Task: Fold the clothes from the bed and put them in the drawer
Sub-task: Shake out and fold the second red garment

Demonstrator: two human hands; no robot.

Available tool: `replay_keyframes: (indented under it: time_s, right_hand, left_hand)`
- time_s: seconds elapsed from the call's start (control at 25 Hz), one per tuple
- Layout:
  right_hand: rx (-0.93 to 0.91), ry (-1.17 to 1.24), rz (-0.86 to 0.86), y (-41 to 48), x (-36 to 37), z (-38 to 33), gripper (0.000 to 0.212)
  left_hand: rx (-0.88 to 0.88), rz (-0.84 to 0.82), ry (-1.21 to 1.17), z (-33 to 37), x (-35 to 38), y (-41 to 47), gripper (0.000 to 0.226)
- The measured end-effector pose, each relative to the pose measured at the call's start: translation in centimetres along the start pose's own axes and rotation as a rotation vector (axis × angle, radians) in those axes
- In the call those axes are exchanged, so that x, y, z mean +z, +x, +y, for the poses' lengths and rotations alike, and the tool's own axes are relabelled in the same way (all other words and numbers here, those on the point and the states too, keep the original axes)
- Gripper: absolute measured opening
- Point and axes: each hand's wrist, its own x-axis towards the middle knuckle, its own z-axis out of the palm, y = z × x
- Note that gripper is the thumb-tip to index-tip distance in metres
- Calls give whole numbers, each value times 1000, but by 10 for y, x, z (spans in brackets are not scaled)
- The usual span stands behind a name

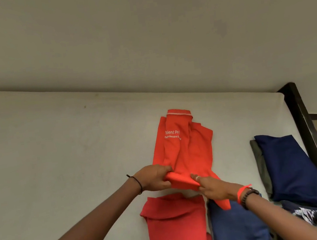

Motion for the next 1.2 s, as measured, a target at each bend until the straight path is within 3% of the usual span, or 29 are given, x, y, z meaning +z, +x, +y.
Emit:
replay_keyframes:
  time_s: [0.12, 0.2, 0.32, 0.4, 0.52, 0.68, 0.8, 0.88, 0.96, 1.04, 1.2]
  right_hand:
    - [-40, 114, -12, -31, -13, -4, 19]
    - [-56, 149, -18, -43, -24, -12, 28]
    - [-112, 156, 54, -44, -47, -8, 26]
    - [-130, 220, 151, -34, -70, 1, 9]
    - [-98, 285, 328, -14, -104, 16, 24]
    - [45, 152, 578, 27, -122, 36, 36]
    - [106, -93, 609, 49, -102, 33, 56]
    - [50, -251, 601, 56, -77, 21, 61]
    - [27, -247, 508, 61, -56, 9, 65]
    - [73, -163, 419, 71, -44, 6, 69]
    - [135, -116, 387, 84, -38, 6, 72]
  left_hand:
    - [-25, -178, -273, 6, -25, -17, 44]
    - [-31, -194, -462, 0, -31, -26, 60]
    - [-87, -97, -635, -19, -36, -30, 64]
    - [-160, 38, -723, -28, -46, -26, 56]
    - [-237, 218, -865, -31, -68, 0, 44]
    - [-321, 420, -763, -31, -81, 49, 53]
    - [-404, 617, -634, -25, -64, 65, 48]
    - [-386, 779, -578, -16, -42, 62, 31]
    - [-420, 842, -626, -4, -16, 54, 19]
    - [-541, 751, -723, 5, 6, 50, 27]
    - [-737, 255, -815, 11, 20, 44, 55]
